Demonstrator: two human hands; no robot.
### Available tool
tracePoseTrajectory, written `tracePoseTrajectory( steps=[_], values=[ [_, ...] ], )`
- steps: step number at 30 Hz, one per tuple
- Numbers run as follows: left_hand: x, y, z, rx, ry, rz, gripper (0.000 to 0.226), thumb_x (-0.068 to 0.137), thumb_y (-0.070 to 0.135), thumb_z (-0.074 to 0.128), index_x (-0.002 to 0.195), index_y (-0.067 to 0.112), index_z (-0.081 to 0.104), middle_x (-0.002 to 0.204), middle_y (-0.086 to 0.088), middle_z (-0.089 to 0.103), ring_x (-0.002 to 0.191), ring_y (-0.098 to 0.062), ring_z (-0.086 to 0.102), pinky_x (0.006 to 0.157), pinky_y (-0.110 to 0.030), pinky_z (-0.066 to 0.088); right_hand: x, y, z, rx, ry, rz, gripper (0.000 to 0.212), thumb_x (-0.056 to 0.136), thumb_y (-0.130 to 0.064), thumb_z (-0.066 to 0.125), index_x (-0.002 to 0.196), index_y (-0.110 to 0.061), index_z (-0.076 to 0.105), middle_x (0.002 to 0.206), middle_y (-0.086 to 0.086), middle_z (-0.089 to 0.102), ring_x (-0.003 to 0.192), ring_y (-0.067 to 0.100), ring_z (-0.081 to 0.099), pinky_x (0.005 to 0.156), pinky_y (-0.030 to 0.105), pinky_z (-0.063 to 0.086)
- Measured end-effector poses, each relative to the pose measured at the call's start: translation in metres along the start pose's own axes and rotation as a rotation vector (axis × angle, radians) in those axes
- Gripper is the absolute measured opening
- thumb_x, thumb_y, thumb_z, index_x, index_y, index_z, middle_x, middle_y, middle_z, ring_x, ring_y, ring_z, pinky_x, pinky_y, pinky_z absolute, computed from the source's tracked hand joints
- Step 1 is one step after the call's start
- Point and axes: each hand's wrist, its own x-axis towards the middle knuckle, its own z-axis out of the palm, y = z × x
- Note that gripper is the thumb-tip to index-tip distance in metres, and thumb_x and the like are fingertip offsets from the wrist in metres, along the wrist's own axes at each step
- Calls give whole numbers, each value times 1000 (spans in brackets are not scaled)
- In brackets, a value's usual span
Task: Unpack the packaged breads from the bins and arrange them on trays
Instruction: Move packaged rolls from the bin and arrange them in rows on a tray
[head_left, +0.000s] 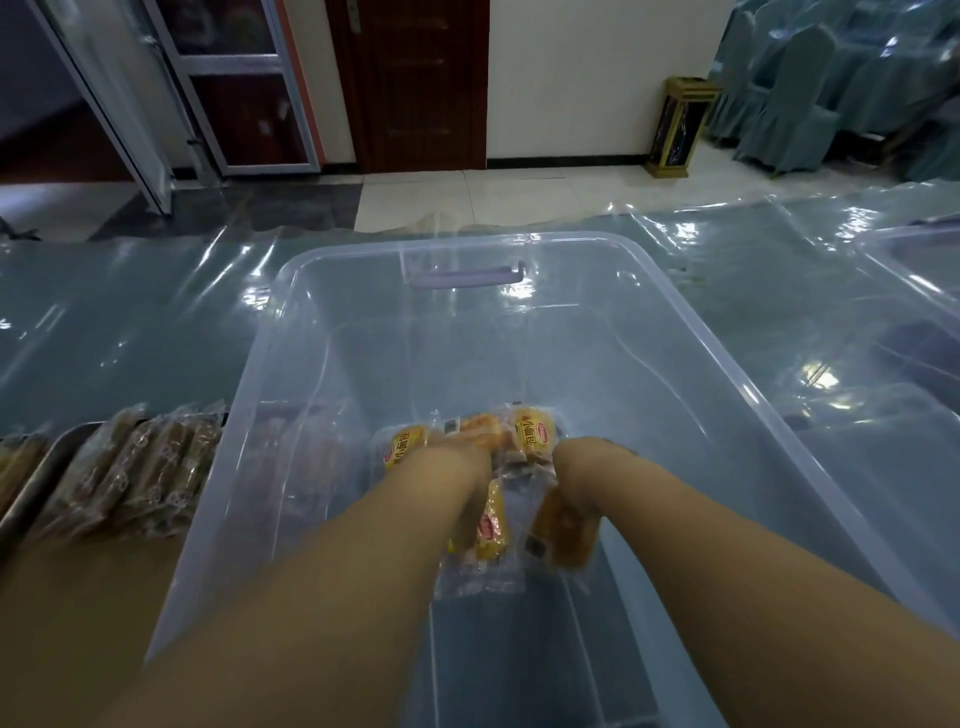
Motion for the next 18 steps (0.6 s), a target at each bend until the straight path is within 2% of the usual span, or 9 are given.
tracePoseTrajectory(
  steps=[2, 4, 5, 7, 10, 13, 15, 18],
  values=[
    [-3, -4, -7, 9, -14, 35, 103, 56, 17, 86, 138, 39, 28, 133, -8, 46, 114, -38, 49, 85, -47, 49, 0, -1, -10, -37, -36, 8, 41, 86, -13, 61, 125, -5, 50, 104, 13, 52, 102, 28, 51, 96, 38, 44],
    [-5, -7, -13, 43, -18, 59, 93, 62, 20, 84, 137, 36, 31, 122, -6, 52, 103, -32, 53, 82, -42, 50, -1, -3, -20, -44, -69, 13, 41, 90, -14, 55, 129, -4, 48, 89, 12, 48, 101, 27, 46, 103, 39, 40],
    [-6, -9, -15, 45, -21, 78, 87, 64, 23, 84, 135, 34, 35, 116, -4, 54, 96, -28, 53, 78, -39, 49, 0, -3, -24, -35, -62, 6, 40, 92, -15, 53, 130, -4, 48, 83, 11, 45, 99, 28, 44, 104, 40, 39],
    [-8, -15, -21, 23, -20, 100, 76, 66, 27, 83, 130, 30, 43, 108, -1, 55, 88, -24, 52, 73, -35, 47, 0, -3, -31, -12, -9, -23, 38, 90, -15, 56, 126, -3, 51, 91, 12, 49, 98, 29, 47, 102, 42, 41],
    [-7, -27, -31, 89, -16, 62, 64, 66, 32, 82, 122, 20, 54, 108, -2, 61, 92, -27, 58, 80, -38, 50, 0, -1, -37, 8, 81, -51, 39, 85, -17, 63, 120, -4, 53, 92, 9, 49, 96, 29, 52, 97, 43, 46],
    [2, -34, -37, 232, 6, 1, 57, 70, 26, 80, 121, 15, 57, 116, -7, 61, 100, -28, 59, 88, -38, 49, 10, -1, -38, 80, 126, -63, 33, 84, -17, 62, 115, -6, 55, 112, 12, 58, 101, 30, 56, 93, 41, 48],
    [10, -37, -38, 281, 25, -13, 55, 72, 20, 78, 123, 15, 56, 117, -8, 60, 102, -29, 58, 87, -36, 48, 20, -4, -35, 132, 167, -54, 30, 84, -19, 60, 113, -9, 56, 116, 12, 59, 100, 30, 55, 93, 41, 47],
    [22, -39, -34, 299, 10, -32, 56, 75, 21, 76, 126, 13, 54, 125, -11, 54, 106, -31, 57, 91, -38, 48, 34, -10, -24, 177, 134, -21, 42, 90, -20, 52, 130, -10, 43, 134, 16, 39, 121, 36, 40, 103, 44, 39]
  ],
)
